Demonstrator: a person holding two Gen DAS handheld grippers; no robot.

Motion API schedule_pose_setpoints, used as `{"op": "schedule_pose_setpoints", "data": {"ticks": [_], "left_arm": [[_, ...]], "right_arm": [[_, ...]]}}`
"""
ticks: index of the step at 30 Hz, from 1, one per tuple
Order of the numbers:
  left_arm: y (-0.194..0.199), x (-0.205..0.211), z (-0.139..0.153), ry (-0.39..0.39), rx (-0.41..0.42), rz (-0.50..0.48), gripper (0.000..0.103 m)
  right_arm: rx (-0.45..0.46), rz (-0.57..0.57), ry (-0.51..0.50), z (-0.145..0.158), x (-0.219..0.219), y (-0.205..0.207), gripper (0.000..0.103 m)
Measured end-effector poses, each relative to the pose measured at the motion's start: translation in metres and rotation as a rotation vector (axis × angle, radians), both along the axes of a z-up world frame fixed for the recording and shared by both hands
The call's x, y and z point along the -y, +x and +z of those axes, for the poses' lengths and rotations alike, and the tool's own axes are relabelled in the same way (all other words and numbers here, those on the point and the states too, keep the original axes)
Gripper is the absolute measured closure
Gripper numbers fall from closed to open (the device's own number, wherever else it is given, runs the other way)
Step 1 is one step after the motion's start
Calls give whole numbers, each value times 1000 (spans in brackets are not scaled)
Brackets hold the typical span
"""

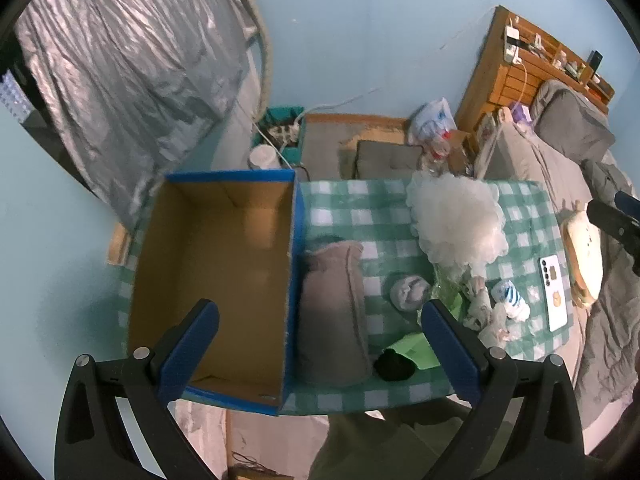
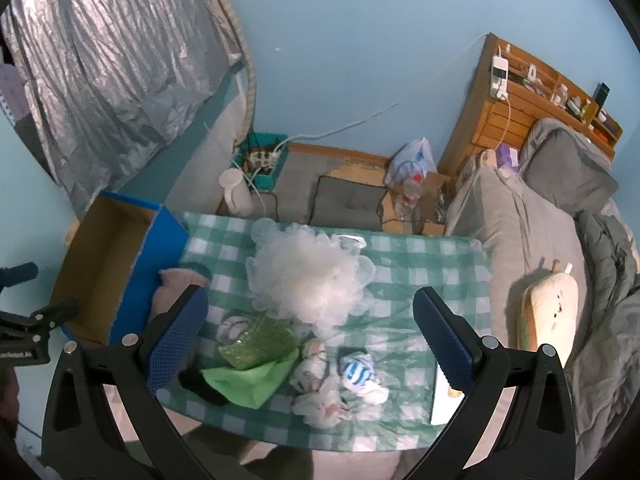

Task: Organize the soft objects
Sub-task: 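Close the left gripper on the grey fleece sock while the right grips striped socks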

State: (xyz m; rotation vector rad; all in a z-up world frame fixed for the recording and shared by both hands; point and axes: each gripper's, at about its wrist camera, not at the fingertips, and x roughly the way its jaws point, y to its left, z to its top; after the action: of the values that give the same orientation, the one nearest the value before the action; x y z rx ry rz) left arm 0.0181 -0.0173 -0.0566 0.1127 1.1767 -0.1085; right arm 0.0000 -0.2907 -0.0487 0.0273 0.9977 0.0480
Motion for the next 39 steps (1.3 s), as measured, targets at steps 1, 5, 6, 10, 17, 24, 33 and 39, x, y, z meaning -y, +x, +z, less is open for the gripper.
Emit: {"op": "schedule_pose_setpoints", "data": {"ticks": [1, 5, 6, 10, 17, 24, 33, 39], "left_arm": [[1, 2, -4, 4, -8, -1, 1], [5, 9, -16, 11, -27, -10, 1], [6, 9, -18, 3, -33, -12, 1], [11, 14, -27, -7, -34, -9, 1], [22, 26, -50, 10, -75, -37, 1], [26, 35, -78, -3, -129, -34, 1], [28, 44, -113, 29, -169, -30, 1], [29, 44, -133, 15, -197, -16, 1]], "right_arm": [[-1, -2, -2, -1, 2, 0, 1], [-6, -7, -9, -9, 12, -2, 1], [-7, -7, -9, -11, 13, -1, 1], [-17, -9, -10, -22, 21, -3, 1], [-44, -11, -16, -44, 33, -3, 1], [-89, -24, -16, -72, 47, -3, 1], [-157, -27, -16, -113, 57, -2, 1], [-197, -26, -20, -138, 58, -2, 1]]}}
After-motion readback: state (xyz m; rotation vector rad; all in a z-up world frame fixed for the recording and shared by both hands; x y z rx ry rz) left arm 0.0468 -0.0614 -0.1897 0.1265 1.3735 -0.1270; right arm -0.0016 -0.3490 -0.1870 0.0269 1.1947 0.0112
